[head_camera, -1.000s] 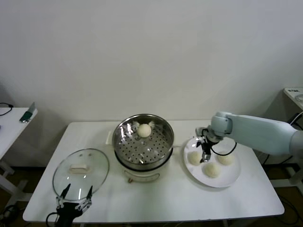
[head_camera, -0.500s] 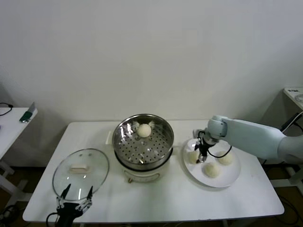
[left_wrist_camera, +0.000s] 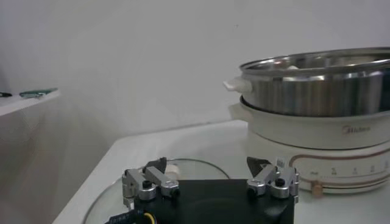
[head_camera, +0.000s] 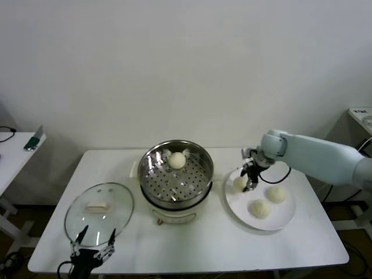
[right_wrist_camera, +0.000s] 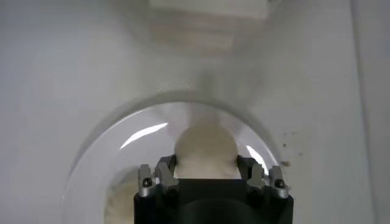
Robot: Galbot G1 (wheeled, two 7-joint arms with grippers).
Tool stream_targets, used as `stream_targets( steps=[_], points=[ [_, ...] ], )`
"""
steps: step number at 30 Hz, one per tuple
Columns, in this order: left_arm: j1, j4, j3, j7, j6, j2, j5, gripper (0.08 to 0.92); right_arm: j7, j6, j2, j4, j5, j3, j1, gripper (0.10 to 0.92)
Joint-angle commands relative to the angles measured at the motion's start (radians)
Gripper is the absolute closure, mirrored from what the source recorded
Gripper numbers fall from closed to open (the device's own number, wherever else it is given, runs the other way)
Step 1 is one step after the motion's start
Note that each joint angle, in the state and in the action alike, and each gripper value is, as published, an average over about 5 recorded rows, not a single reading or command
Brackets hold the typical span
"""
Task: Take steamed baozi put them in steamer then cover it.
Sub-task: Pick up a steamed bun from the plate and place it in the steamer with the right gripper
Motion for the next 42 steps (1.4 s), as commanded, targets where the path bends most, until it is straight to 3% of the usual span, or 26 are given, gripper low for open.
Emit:
stream_targets(
  steps=[1,11,23,42],
  points=[
    [0.004,-0.016,0.005,0.0,0.0,0.001,0.008,0.177,-0.088,0.029,0.025,0.098,0.221,-0.196,0.445,0.355],
    [-0.003,-0.028,0.023,0.001,0.002,-0.003,0.02,0.177,0.009,-0.045,0.283,0.147,0.406,-0.066,0.427,0.356],
    [-0.005,-0.046,0.001,0.001,0.009,-0.011,0.005,0.177,0.057,-0.068,0.605,-0.052,0.365,-0.023,0.209,0.355],
    [-0.006,-0.04,0.009,0.001,0.008,-0.014,0.008,0.177,0.153,-0.085,0.696,-0.247,0.221,-0.039,-0.045,0.355]
  ],
)
